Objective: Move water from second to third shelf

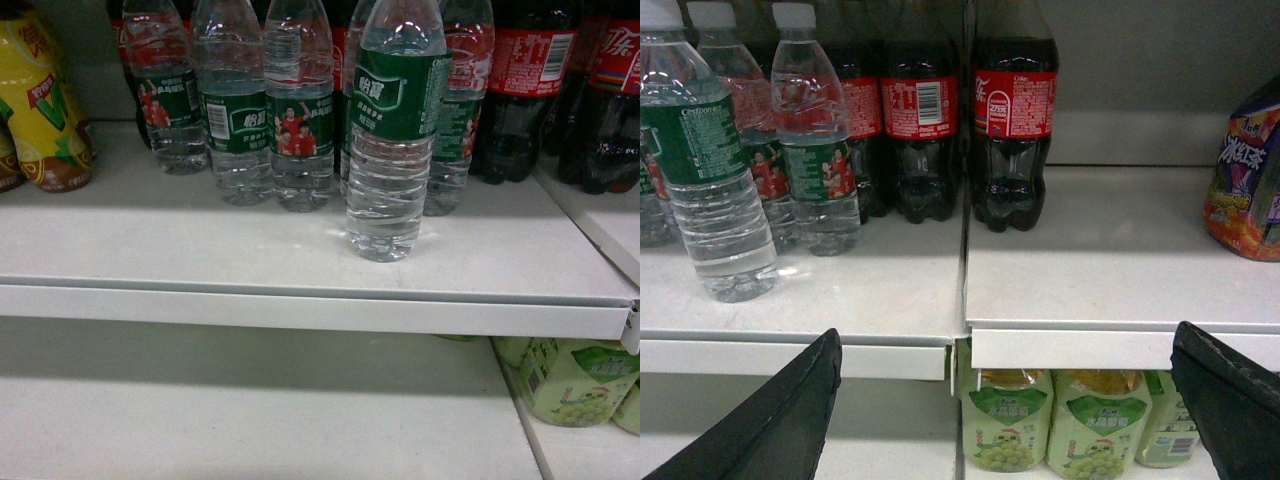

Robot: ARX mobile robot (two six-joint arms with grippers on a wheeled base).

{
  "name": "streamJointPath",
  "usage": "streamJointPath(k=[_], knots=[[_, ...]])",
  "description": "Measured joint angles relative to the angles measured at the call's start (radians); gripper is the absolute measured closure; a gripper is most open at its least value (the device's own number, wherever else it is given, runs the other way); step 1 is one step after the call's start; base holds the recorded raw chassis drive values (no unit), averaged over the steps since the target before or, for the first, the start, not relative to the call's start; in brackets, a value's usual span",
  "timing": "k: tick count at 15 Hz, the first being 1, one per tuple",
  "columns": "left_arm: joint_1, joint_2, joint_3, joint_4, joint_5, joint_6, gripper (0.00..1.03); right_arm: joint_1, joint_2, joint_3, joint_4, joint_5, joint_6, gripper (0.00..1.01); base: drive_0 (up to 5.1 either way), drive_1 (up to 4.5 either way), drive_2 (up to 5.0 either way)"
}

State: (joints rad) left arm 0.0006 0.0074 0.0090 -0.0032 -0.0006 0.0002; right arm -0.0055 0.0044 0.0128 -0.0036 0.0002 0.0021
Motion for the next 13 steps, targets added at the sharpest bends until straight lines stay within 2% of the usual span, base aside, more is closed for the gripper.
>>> streamJointPath(k=[13], knots=[[0.000, 0.000, 0.000, 0.000, 0.000, 0.000, 0.05, 0.000, 0.000, 0.000, 0.000, 0.000, 0.000, 0.03, 0.0, 0.00, 0.0]])
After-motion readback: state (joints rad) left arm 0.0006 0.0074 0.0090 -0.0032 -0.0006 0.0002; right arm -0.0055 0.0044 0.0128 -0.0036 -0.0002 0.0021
